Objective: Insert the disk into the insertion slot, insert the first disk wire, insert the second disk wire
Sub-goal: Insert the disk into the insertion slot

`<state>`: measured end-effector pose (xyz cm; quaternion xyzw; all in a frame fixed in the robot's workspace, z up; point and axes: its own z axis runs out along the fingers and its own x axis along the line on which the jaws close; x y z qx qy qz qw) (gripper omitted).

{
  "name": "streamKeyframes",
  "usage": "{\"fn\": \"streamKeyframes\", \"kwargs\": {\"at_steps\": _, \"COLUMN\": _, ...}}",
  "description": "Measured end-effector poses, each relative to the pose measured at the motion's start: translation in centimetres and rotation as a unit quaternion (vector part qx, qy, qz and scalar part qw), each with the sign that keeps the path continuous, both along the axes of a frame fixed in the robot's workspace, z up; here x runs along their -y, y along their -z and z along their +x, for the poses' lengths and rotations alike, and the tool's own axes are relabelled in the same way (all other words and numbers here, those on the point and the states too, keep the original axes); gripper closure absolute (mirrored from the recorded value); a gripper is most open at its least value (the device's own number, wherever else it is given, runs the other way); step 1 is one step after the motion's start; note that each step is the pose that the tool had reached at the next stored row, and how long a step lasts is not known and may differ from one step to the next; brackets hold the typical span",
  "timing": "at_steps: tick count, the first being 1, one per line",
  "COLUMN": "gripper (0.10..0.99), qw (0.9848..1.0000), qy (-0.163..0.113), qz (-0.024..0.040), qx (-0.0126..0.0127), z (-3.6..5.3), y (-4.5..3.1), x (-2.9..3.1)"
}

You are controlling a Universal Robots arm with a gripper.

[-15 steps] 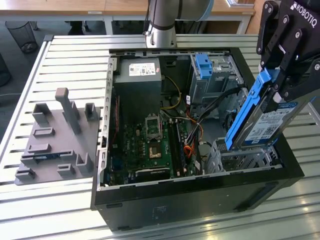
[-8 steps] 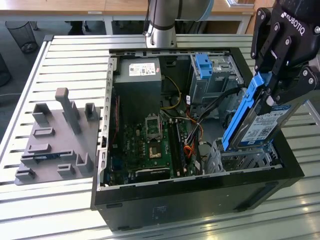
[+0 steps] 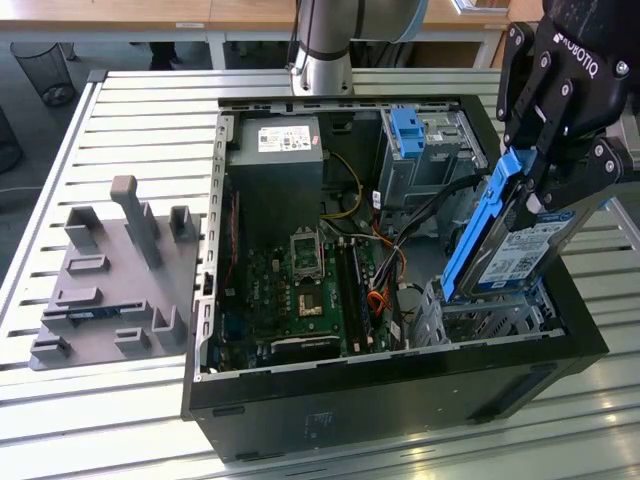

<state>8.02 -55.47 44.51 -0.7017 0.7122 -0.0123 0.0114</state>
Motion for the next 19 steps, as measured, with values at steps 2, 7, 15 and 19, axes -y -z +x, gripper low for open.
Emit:
{"fn": "streamKeyframes", "kwargs": {"at_steps": 2, "gripper": 0.718, "qw": 1.0000, "qy": 0.000, "qz": -0.0001, "qx": 0.0000, "z": -0.02, "y": 0.09, "x": -0.06}}
{"fn": "streamKeyframes", "kwargs": {"at_steps": 7, "gripper": 0.718, "qw": 1.0000, "qy": -0.001, "qz": 0.0000, "qx": 0.0001, "z": -0.13, "y": 0.27, "x": -0.22}}
{"fn": "streamKeyframes", "kwargs": {"at_steps": 15, "gripper": 0.718, "qw": 1.0000, "qy": -0.001, "qz": 0.0000, "qx": 0.0000, "z": -0.18, "y": 0.60, "x": -0.33}}
{"fn": "streamKeyframes", "kwargs": {"at_steps": 19, "gripper": 0.718, "qw": 1.0000, "qy": -0.001, "qz": -0.0001, "qx": 0.0000, "z": -0.22, "y": 0.74, "x": -0.42}}
